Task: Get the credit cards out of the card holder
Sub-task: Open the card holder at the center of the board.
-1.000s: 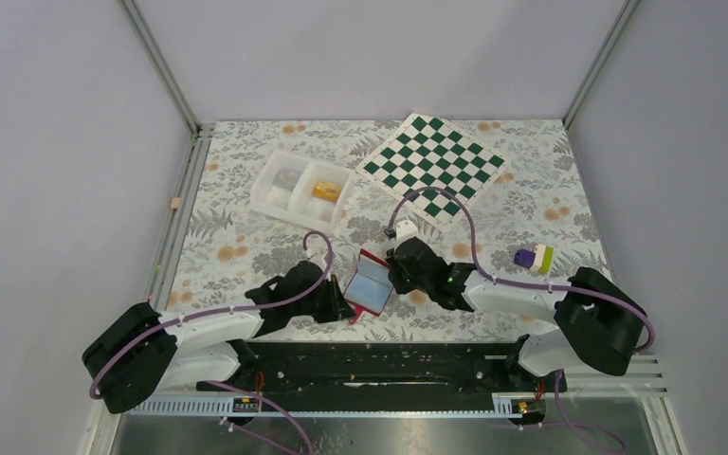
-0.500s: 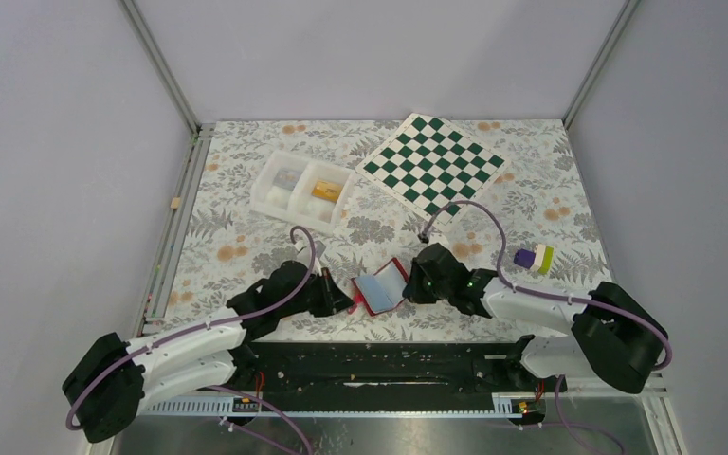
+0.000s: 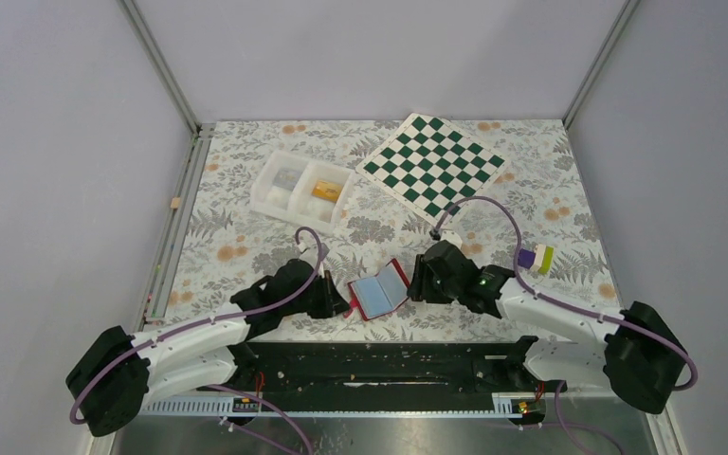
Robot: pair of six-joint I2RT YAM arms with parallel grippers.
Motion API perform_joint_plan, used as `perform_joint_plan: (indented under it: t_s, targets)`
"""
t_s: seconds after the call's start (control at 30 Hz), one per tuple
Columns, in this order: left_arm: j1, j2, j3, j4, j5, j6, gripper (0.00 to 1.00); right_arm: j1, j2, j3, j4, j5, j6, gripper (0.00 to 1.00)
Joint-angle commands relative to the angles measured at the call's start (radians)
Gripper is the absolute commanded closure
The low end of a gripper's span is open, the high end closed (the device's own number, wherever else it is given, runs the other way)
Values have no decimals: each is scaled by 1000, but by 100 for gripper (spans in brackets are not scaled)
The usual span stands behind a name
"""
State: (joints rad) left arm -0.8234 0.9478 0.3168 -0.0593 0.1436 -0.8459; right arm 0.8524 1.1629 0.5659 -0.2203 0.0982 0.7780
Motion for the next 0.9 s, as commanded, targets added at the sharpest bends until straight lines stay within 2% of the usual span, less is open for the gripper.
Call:
perform_joint_plan:
  t_s: [0.0, 0.1, 0.23, 0.3, 0.4, 0.67, 0.87]
  targets:
    - [5, 0, 47, 32, -4, 13, 100, -3, -104, 91, -109, 53, -37, 46]
    - [5, -3, 45, 48, -3, 7, 100, -1, -169, 109, -93, 3, -32, 50]
    - [5, 4, 49, 55, 1, 1, 100, 29, -211, 91, 64, -92, -14, 53]
    - [5, 10, 51, 55, 4, -3, 100, 52, -187, 79, 162, -154, -2, 55]
    - [5, 15, 54, 81, 12, -9, 100, 97, -83, 121, 209, -206, -2, 59]
    - [4, 3, 62, 71, 19, -15, 100, 170, 147, 201, 292, -172, -16, 65]
    - [5, -10, 61, 62, 16, -15, 100, 195, 245, 261, 226, -55, -42, 61]
